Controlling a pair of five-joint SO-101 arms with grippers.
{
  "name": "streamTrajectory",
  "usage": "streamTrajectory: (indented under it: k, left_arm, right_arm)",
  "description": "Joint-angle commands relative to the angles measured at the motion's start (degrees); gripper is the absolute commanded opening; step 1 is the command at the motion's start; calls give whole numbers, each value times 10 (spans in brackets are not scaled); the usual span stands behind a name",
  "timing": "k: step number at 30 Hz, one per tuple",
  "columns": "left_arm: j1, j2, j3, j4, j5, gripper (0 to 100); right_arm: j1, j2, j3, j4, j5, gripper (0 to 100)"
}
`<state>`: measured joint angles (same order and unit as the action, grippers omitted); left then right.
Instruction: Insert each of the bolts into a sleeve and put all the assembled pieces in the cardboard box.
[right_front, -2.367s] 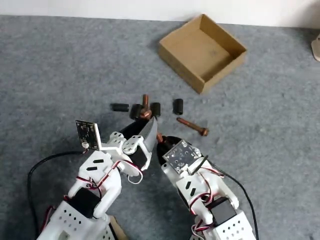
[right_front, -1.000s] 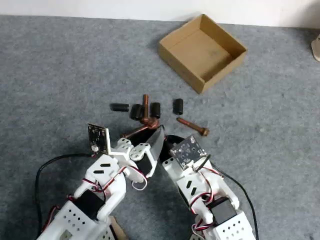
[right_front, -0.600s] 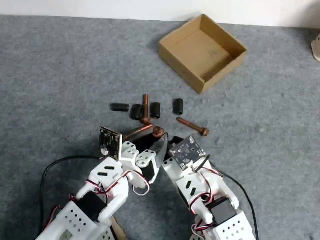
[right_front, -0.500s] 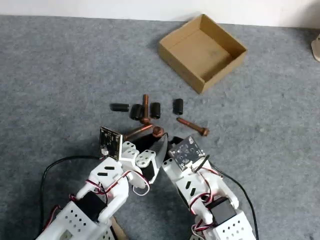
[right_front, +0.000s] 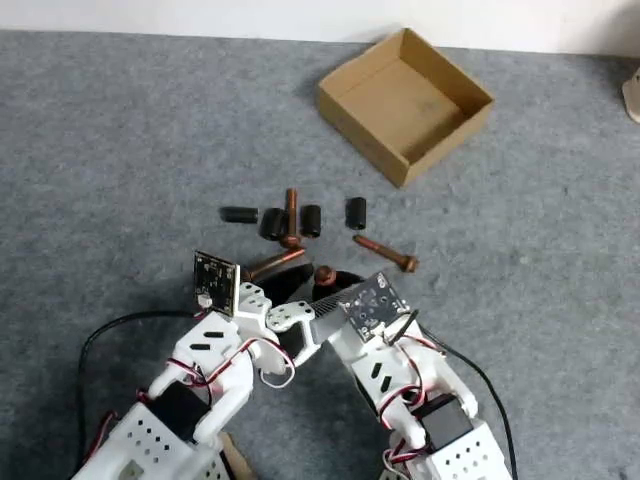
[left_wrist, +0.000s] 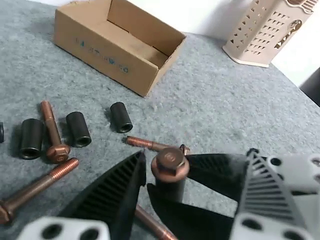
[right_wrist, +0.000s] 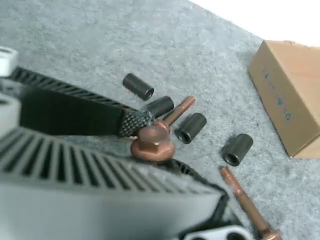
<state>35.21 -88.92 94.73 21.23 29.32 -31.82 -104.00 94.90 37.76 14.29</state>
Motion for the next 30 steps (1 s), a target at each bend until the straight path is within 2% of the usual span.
streamTrajectory:
  k: [1,6,9,13,20,30]
  left_arm:
    - [11,-2,-8,8,0,317]
    - [-31,-2,-9,7,0,316]
    - [-70,0,-22,10,1,316]
    - [-100,3,-36,11,52,316]
    - [-102,4,-32,11,53,316]
    - [-102,4,-30,11,53,315]
  right_arm:
    - [-4,-13,-37,-20,-4,4]
    - [0,-11,-30,-20,36,4]
    - [32,-12,-18,-21,35,4]
    - [58,-10,-17,-20,24,4]
    - [79,-9,-19,39,-2,4]
    - [79,-8,-19,45,-2,4]
